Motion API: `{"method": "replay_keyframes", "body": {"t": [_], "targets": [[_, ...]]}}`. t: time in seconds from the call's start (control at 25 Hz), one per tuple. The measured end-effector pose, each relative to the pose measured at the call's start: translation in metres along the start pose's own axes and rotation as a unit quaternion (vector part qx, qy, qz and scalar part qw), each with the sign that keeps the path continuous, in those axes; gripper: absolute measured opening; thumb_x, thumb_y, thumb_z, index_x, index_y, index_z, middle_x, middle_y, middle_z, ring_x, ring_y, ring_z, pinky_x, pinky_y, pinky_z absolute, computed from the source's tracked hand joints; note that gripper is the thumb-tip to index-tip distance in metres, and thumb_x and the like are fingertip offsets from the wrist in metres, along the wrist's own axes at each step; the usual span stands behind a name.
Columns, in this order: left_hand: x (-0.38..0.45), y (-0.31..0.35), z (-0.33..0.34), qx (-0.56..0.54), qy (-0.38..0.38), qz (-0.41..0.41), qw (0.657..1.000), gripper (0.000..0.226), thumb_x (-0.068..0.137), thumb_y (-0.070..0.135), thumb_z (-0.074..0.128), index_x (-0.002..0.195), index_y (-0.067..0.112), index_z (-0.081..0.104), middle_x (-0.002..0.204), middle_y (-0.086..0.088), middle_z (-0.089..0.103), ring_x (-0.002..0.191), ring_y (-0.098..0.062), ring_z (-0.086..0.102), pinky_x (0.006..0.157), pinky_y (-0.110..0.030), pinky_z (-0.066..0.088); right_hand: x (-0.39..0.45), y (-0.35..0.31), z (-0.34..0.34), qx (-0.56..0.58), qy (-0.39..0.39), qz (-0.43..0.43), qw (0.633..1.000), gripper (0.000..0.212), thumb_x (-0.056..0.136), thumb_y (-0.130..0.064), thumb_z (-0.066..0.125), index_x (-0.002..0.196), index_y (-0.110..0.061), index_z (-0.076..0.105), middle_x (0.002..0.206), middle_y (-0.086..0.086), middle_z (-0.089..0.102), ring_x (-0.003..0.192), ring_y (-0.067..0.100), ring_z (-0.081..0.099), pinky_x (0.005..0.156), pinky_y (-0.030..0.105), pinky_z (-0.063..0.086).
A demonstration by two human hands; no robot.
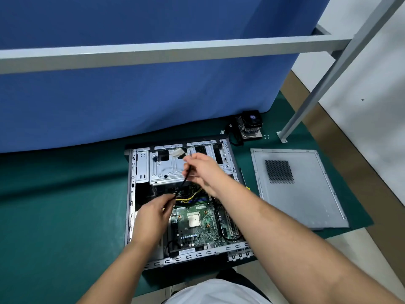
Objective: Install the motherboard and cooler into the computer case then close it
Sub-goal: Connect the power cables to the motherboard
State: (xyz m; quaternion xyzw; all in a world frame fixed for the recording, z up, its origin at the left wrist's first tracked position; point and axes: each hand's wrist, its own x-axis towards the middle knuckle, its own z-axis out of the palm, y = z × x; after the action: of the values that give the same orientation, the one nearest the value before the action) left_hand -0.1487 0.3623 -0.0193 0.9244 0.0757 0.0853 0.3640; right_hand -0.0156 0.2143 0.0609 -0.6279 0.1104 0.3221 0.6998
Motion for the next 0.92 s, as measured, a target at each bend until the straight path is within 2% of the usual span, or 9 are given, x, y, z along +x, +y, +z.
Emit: {"method": "replay_keyframes", "body": {"t": [0.08,0.24,0.32,0.44,0.6,0.68,0.8,0.92], "targets": [[0.006,0.000,-0.004,0.016,0.019,-0.005,1.000,0.019,0.094,0.020,0.074,0.112,0.019,0.076,0.098,0.002,0.078,0.080,-0.019,0.073,0.071,-0.031,0.057,0.003,-0.014,-0.020,0.013,0.049,-0.023,0.998,0.015,0.105,-0.013,0.053,0.091,-0.013,0.058,0.070,0.001,0.061,0.063,0.015,0.066,0.070,0.032,0.059],[0.025,0.004,-0.014,0.058,0.055,-0.011,0.997,0.012,0.097,0.012,0.067,0.104,0.019,0.073,0.088,0.001,0.071,0.070,-0.019,0.060,0.064,-0.028,0.041,0.000,-0.023,-0.048,0.006,0.084,-0.044,0.995,0.019,0.107,-0.017,0.050,0.090,-0.011,0.055,0.064,-0.002,0.066,0.072,0.015,0.074,0.066,0.029,0.059],[0.036,0.007,-0.019,0.074,0.058,-0.025,0.995,0.012,0.096,0.006,0.063,0.099,0.014,0.070,0.087,-0.003,0.068,0.071,-0.026,0.061,0.064,-0.031,0.039,-0.002,-0.020,-0.054,0.013,0.087,-0.055,0.995,0.022,0.108,-0.020,0.050,0.089,-0.010,0.055,0.065,-0.002,0.067,0.076,0.015,0.075,0.068,0.031,0.060],[0.048,0.009,-0.025,0.091,0.063,-0.048,0.993,0.016,0.095,0.000,0.058,0.102,0.008,0.071,0.096,-0.011,0.069,0.080,-0.037,0.063,0.067,-0.034,0.039,-0.005,-0.016,-0.056,0.034,0.125,-0.071,0.989,0.025,0.109,-0.028,0.047,0.094,-0.010,0.055,0.064,0.000,0.067,0.074,0.015,0.075,0.067,0.033,0.062],[0.056,0.006,-0.034,0.075,0.084,-0.089,0.990,0.018,0.096,0.000,0.055,0.105,0.006,0.069,0.102,-0.015,0.069,0.087,-0.040,0.062,0.071,-0.037,0.042,-0.006,-0.011,-0.065,0.106,0.168,-0.049,0.979,0.028,0.110,-0.029,0.044,0.101,-0.008,0.060,0.092,0.011,0.072,0.082,0.022,0.073,0.071,0.036,0.064],[0.059,0.003,-0.040,0.056,0.101,-0.107,0.988,0.019,0.096,0.000,0.054,0.105,0.006,0.069,0.102,-0.016,0.069,0.089,-0.039,0.061,0.073,-0.038,0.043,-0.007,-0.008,-0.076,0.109,0.191,-0.044,0.974,0.024,0.108,-0.024,0.050,0.102,-0.009,0.067,0.095,0.009,0.068,0.083,0.020,0.067,0.073,0.033,0.062],[0.064,0.000,-0.047,0.042,0.116,-0.106,0.987,0.024,0.093,-0.004,0.054,0.107,0.008,0.070,0.103,-0.016,0.070,0.092,-0.039,0.062,0.076,-0.040,0.047,-0.011,-0.002,-0.087,0.065,0.184,-0.055,0.979,0.013,0.102,-0.020,0.062,0.104,-0.012,0.071,0.078,0.001,0.054,0.062,0.009,0.047,0.056,0.022,0.047],[0.069,-0.001,-0.052,0.039,0.115,-0.111,0.986,0.034,0.089,-0.006,0.052,0.110,0.011,0.072,0.103,-0.015,0.071,0.094,-0.039,0.063,0.080,-0.042,0.050,-0.015,-0.002,-0.093,0.089,0.136,-0.081,0.983,0.005,0.099,-0.011,0.066,0.103,-0.013,0.069,0.074,0.003,0.058,0.059,0.010,0.052,0.054,0.022,0.048]]}}
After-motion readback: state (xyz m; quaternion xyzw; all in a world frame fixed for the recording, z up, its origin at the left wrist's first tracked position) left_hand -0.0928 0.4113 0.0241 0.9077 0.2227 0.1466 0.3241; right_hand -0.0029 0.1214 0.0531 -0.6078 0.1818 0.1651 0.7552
